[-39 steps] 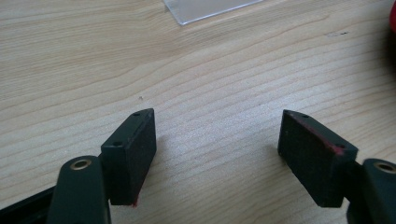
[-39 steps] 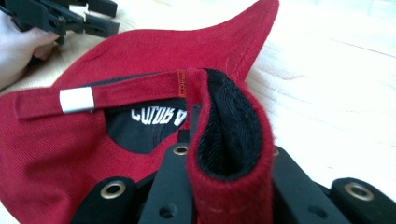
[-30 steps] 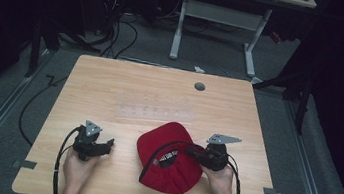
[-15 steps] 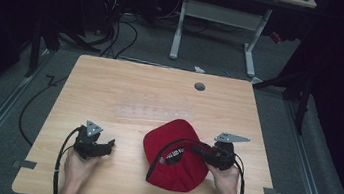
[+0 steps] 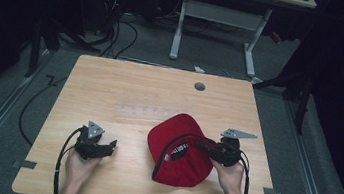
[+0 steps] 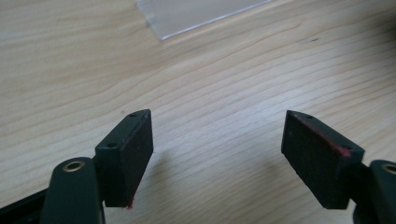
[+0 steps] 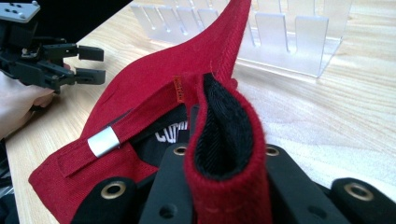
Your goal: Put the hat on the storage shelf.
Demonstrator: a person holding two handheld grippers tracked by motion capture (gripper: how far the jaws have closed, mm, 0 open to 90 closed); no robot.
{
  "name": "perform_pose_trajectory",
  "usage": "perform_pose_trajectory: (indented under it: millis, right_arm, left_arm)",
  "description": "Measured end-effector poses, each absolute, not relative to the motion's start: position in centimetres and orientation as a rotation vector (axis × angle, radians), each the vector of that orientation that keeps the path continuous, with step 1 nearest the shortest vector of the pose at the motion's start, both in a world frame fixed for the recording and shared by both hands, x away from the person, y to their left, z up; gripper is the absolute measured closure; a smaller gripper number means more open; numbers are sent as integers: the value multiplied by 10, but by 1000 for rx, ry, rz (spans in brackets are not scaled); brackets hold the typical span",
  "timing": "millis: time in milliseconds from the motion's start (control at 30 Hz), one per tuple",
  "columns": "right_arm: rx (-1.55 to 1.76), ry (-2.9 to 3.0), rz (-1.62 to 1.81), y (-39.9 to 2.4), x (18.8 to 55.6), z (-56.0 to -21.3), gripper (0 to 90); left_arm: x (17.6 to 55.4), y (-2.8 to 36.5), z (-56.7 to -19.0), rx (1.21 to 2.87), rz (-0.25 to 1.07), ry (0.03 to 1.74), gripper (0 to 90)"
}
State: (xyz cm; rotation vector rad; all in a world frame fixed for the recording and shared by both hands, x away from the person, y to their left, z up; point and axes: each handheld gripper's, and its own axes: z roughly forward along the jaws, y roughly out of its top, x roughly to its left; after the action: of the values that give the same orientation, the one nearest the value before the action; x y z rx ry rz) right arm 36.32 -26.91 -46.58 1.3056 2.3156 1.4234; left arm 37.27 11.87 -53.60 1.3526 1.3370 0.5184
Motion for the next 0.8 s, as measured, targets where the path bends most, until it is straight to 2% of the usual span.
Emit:
perform_pose_trajectory:
  millis: [400,800]
  right_arm:
    - [1318,2313,1442,-266,371,-456,843]
    - [1365,2328,1461,-261,380,-453,842]
  left_arm:
    - [350,84,-519,1452,467,1141,230]
    - [336,55,-506,1505,416,1015,199]
